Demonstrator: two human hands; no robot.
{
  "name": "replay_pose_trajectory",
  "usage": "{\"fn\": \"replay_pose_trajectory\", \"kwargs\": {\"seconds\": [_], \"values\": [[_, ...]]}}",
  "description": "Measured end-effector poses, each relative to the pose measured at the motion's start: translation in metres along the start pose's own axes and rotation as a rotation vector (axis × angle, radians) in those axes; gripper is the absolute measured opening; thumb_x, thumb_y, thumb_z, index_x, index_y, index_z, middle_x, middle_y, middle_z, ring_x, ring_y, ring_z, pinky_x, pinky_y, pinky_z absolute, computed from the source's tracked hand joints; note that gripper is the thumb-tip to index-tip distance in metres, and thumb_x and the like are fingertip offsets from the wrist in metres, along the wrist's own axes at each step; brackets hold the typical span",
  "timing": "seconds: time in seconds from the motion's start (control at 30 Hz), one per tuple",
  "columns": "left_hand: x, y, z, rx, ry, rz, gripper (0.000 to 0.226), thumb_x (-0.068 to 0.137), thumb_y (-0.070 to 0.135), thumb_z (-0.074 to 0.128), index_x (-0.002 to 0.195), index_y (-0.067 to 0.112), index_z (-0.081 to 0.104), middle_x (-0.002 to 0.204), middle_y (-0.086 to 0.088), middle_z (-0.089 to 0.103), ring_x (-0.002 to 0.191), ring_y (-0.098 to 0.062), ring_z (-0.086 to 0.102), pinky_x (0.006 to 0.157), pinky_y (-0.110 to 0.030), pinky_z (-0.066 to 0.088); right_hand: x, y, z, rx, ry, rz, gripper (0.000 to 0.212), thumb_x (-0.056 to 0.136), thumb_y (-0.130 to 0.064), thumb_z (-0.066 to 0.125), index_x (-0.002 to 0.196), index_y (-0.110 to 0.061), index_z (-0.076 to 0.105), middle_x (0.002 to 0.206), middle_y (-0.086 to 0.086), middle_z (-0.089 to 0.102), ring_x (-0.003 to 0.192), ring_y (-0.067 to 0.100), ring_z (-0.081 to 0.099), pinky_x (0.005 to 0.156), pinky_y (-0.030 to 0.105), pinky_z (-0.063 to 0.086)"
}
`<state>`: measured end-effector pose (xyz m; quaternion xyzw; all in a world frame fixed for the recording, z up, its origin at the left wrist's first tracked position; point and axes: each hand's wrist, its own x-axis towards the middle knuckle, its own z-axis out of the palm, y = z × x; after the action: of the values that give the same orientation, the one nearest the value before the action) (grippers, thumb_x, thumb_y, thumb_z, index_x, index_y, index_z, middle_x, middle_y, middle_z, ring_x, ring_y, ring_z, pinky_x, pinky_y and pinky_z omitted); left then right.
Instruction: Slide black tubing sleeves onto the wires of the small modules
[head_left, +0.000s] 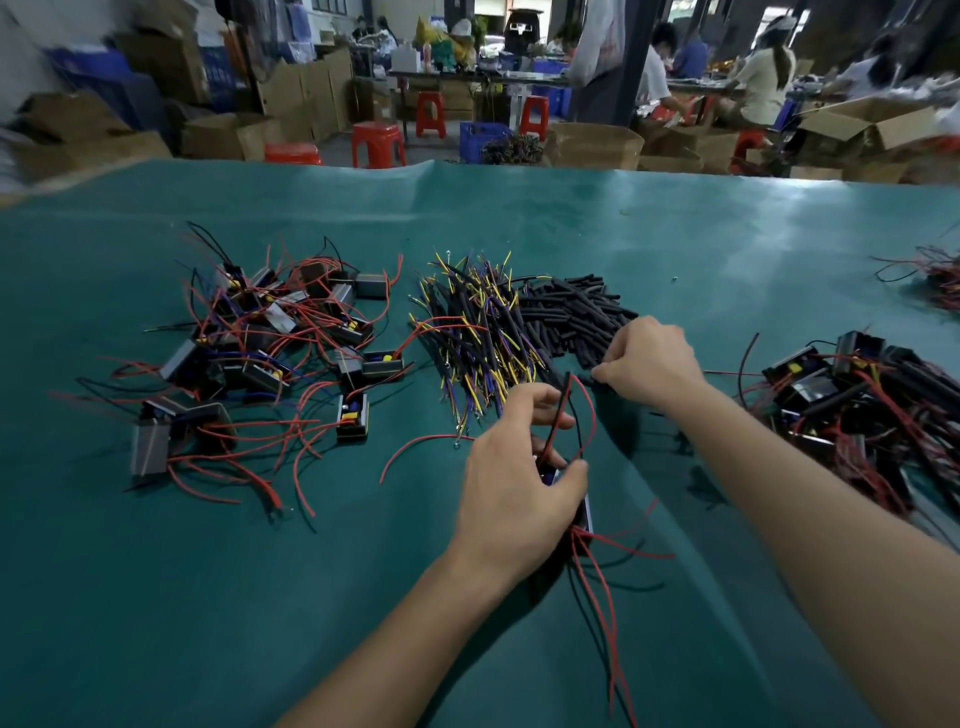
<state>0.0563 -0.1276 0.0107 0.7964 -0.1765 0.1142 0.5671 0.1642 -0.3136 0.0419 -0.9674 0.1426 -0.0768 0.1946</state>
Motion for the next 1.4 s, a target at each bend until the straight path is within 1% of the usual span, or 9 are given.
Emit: {"fn": "replay_pose_trajectory", "kwargs": {"seconds": [0.17, 0.4, 0.53, 0.6, 0.83, 0.93, 1.1, 1.27, 1.4], "values": [[0.0, 0.0, -0.002, -0.066, -0.041, -0.012, 0.048, 0.08, 0.004, 0.072, 0.11, 0.033, 0.048, 0.095, 0.012, 0.067, 0.073, -0.012, 0.065, 0.072, -0.027, 0.051, -0.005, -0.004, 0.001, -0.12, 0.055, -0.212, 0.014, 0.092, -0.016, 0.063, 0.08, -0.011, 0.069, 0.09, 0.011, 0.07, 0.094, 0.034, 0.06, 0.07, 0.031, 0.04], [0.001, -0.003, -0.002, -0.107, -0.051, -0.036, 0.037, 0.08, -0.005, 0.065, 0.098, 0.025, 0.051, 0.092, 0.009, 0.067, 0.078, -0.005, 0.062, 0.073, -0.014, 0.048, 0.001, -0.009, 0.001, -0.063, -0.003, -0.148, 0.007, 0.087, -0.017, 0.072, 0.082, -0.013, 0.073, 0.094, 0.013, 0.071, 0.096, 0.034, 0.062, 0.075, 0.032, 0.049], [0.003, -0.004, -0.002, -0.084, -0.039, -0.041, 0.033, 0.079, -0.002, 0.062, 0.095, 0.024, 0.052, 0.097, 0.009, 0.066, 0.082, -0.01, 0.062, 0.077, -0.024, 0.05, 0.008, -0.011, -0.006, -0.11, -0.122, -0.139, 0.018, 0.089, -0.021, 0.073, 0.087, -0.004, 0.076, 0.093, 0.018, 0.074, 0.09, 0.036, 0.068, 0.068, 0.035, 0.055], [0.003, -0.005, -0.002, -0.083, -0.045, -0.037, 0.032, 0.079, -0.004, 0.062, 0.092, 0.023, 0.051, 0.093, 0.008, 0.069, 0.082, -0.01, 0.062, 0.081, -0.028, 0.05, 0.007, -0.013, -0.006, -0.163, -0.151, -0.164, 0.02, 0.092, -0.014, 0.064, 0.097, 0.004, 0.072, 0.1, 0.023, 0.072, 0.1, 0.04, 0.068, 0.079, 0.045, 0.06], [0.004, -0.009, 0.001, -0.069, -0.051, -0.008, 0.024, 0.082, -0.002, 0.06, 0.089, 0.02, 0.052, 0.083, 0.002, 0.067, 0.081, -0.023, 0.063, 0.079, -0.044, 0.051, -0.001, -0.019, -0.002, 0.02, 0.091, -0.299, 0.013, 0.096, -0.012, 0.052, 0.107, -0.009, 0.058, 0.096, 0.013, 0.066, 0.092, 0.03, 0.054, 0.075, 0.034, 0.043], [0.004, -0.009, 0.001, -0.082, -0.065, -0.011, 0.023, 0.084, -0.003, 0.059, 0.089, 0.018, 0.052, 0.085, 0.002, 0.069, 0.084, -0.024, 0.066, 0.081, -0.046, 0.053, -0.005, -0.031, 0.005, 0.028, -0.015, -0.298, 0.015, 0.091, -0.017, 0.058, 0.103, -0.012, 0.065, 0.085, -0.001, 0.062, 0.086, 0.023, 0.056, 0.067, 0.028, 0.036], [0.004, -0.01, 0.001, -0.124, -0.07, -0.029, 0.025, 0.084, -0.007, 0.06, 0.093, 0.015, 0.05, 0.092, 0.008, 0.071, 0.094, -0.011, 0.07, 0.089, -0.037, 0.054, 0.001, -0.037, 0.009, -0.079, -0.173, -0.206, 0.025, 0.088, -0.026, 0.068, 0.096, -0.002, 0.069, 0.089, 0.016, 0.068, 0.084, 0.037, 0.063, 0.065, 0.032, 0.045], [0.004, -0.007, 0.0, -0.152, -0.054, -0.04, 0.021, 0.084, 0.017, 0.068, 0.092, 0.022, 0.049, 0.091, 0.01, 0.072, 0.088, -0.005, 0.07, 0.081, -0.028, 0.054, 0.004, -0.041, 0.009, -0.064, -0.206, -0.177, 0.024, 0.087, -0.02, 0.067, 0.09, 0.004, 0.067, 0.08, 0.012, 0.063, 0.072, 0.029, 0.055, 0.062, 0.033, 0.044], [0.004, -0.006, 0.0, -0.182, -0.013, -0.065, 0.018, 0.088, 0.034, 0.062, 0.089, 0.021, 0.05, 0.083, 0.002, 0.068, 0.08, -0.021, 0.067, 0.08, -0.046, 0.054, -0.002, -0.029, -0.004, 0.213, -0.079, -0.11, 0.022, 0.086, -0.019, 0.072, 0.078, -0.003, 0.06, 0.068, 0.012, 0.056, 0.06, 0.023, 0.051, 0.058, 0.032, 0.046]]}}
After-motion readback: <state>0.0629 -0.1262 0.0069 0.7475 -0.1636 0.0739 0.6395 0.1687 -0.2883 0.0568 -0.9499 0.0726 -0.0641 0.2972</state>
